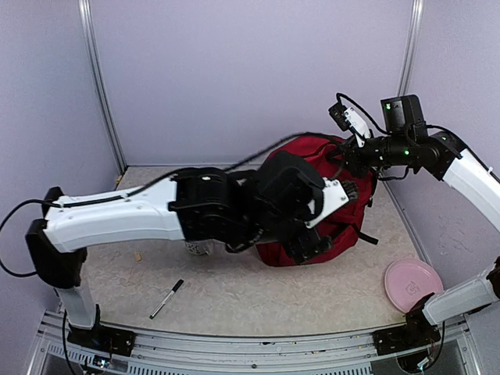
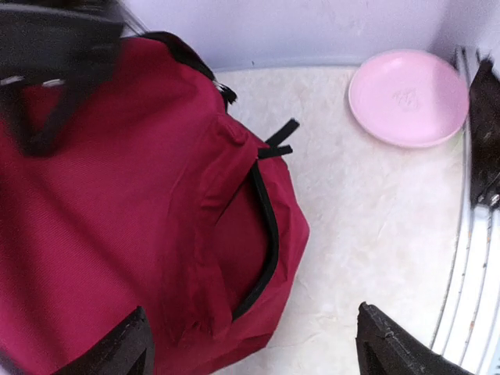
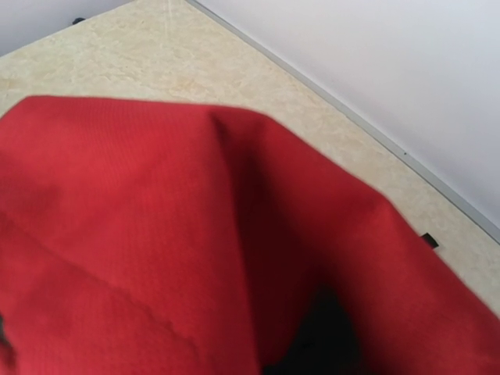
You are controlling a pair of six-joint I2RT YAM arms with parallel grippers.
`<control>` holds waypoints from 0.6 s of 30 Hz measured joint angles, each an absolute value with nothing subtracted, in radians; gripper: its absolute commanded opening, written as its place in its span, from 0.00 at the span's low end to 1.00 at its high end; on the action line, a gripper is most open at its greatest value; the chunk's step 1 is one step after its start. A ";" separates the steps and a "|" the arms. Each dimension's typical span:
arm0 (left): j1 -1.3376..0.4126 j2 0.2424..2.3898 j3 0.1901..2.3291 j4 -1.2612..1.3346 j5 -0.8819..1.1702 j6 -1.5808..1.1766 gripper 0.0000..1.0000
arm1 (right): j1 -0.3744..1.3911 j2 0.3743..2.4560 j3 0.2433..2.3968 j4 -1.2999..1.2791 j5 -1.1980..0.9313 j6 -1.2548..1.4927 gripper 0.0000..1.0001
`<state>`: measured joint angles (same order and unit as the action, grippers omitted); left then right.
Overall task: Pack the student bag
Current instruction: Place the pen in the lower front pocket of the bag, then pick up the pen at the center of the board.
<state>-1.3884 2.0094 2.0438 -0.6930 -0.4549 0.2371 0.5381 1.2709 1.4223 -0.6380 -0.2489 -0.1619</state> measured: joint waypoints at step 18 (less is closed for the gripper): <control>-0.977 1.107 0.835 -0.846 -0.134 -0.790 0.77 | 0.538 1.274 1.410 -0.621 -0.246 -0.182 0.11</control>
